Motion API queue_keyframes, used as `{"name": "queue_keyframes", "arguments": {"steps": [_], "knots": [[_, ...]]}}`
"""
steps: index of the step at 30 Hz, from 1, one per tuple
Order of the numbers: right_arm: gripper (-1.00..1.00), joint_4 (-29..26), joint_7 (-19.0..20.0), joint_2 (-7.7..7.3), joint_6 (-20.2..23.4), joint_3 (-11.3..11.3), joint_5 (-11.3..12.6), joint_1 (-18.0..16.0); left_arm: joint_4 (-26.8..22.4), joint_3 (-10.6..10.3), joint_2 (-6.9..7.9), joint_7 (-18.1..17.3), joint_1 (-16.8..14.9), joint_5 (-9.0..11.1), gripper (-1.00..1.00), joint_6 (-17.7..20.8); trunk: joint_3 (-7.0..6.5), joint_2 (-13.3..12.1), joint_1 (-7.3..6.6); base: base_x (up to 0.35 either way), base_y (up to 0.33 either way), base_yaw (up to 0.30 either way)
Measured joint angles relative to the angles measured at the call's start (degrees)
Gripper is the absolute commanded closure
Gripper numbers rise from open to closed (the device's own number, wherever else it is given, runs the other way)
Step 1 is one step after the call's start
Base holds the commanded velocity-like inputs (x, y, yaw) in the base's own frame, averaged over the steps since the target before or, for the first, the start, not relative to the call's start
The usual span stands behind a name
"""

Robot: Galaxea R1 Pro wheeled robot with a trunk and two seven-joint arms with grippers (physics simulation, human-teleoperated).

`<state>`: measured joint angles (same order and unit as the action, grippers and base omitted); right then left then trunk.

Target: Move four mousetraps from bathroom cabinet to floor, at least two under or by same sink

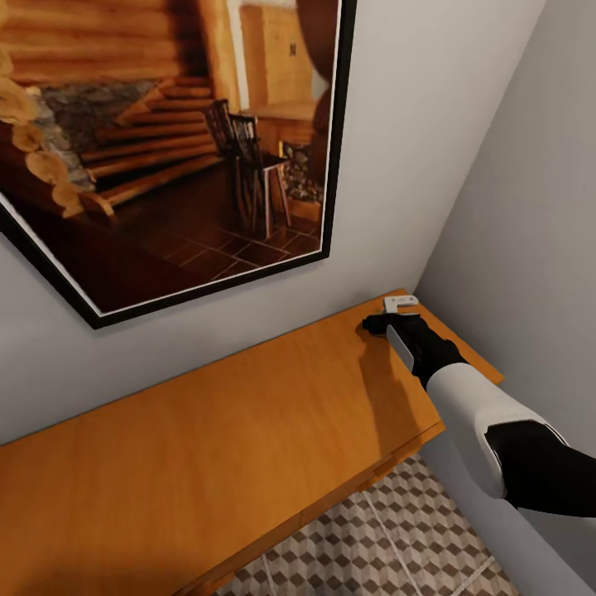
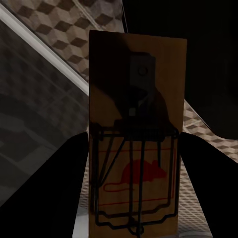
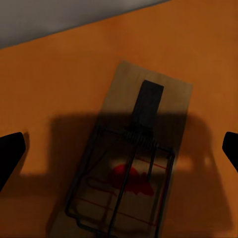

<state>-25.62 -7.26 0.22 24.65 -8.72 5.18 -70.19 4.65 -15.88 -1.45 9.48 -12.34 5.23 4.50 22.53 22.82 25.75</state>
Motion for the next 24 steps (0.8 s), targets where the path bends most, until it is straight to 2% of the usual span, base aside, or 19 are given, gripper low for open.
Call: {"name": "queue_keyframes", "arguments": {"steps": [24], "knots": [[-1.0,0.1,0.0,0.01,1.3,0.1,0.0,0.0,0.0,0.0,-0.01,0.0,0.0,0.0,1.0,0.0,0.0,0.0,0.0,0.0,0.0,0.0]]}}
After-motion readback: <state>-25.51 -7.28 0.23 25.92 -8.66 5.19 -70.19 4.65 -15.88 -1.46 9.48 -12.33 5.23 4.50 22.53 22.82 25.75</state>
